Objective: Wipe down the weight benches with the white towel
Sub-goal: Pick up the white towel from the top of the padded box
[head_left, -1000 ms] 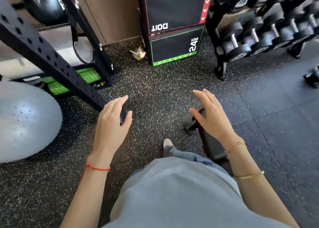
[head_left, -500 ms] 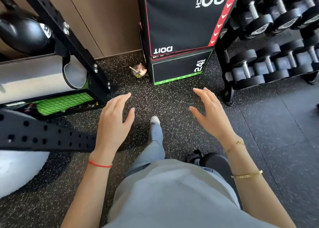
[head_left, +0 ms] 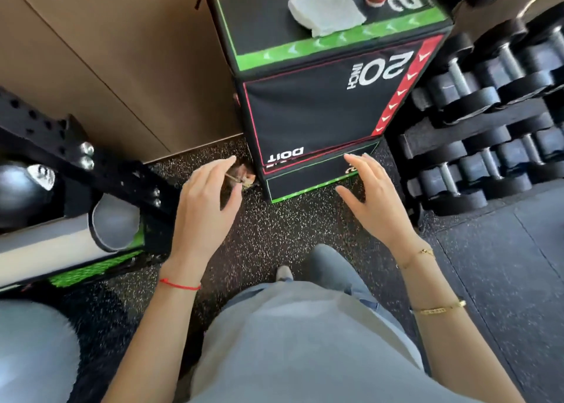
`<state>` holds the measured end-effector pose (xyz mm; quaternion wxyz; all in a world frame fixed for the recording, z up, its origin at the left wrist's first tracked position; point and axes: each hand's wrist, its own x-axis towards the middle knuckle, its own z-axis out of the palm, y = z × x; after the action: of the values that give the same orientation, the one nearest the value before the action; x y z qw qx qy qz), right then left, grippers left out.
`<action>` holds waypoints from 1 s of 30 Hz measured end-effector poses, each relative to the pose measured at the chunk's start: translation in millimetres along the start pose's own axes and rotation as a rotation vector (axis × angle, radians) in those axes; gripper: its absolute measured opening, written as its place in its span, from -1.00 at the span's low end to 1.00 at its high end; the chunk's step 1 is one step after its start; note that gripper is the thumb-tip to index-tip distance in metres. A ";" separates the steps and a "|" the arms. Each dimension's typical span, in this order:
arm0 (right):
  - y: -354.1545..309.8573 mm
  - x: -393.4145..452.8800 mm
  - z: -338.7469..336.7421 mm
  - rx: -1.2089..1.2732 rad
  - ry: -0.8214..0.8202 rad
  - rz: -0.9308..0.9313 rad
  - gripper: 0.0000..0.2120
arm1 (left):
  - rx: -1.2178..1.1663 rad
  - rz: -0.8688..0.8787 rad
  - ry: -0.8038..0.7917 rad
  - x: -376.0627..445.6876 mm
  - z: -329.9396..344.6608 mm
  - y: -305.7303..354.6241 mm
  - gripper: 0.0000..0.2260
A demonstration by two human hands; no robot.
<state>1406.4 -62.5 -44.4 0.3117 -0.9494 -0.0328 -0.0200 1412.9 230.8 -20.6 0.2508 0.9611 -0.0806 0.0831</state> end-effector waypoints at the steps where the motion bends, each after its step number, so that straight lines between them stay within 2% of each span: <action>1: 4.2 16.8 -1.8 0.001 0.004 0.007 -0.48 | 0.003 0.003 0.003 19.1 3.2 -1.5 -0.62; 8: 44.2 142.6 -13.5 0.011 -0.003 -0.005 -0.48 | 0.000 -0.014 0.031 143.2 38.9 -4.7 -0.63; 19: 106.0 359.6 -55.5 0.021 -0.071 -0.097 -0.51 | -0.017 -0.117 0.057 324.4 103.6 33.1 -0.63; 25: 119.5 456.9 -54.6 -0.030 -0.109 -0.125 -0.48 | 0.030 -0.158 0.021 392.2 134.1 35.6 -0.64; 30: 125.4 504.5 -36.5 -0.095 -0.188 -0.108 -0.38 | 0.056 -0.193 -0.023 419.9 153.2 26.7 -0.64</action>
<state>1918.2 -159.8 -59.6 0.2606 -0.9576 -0.1118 0.0507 1834.6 84.4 -55.8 0.2298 0.9719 0.0121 0.0499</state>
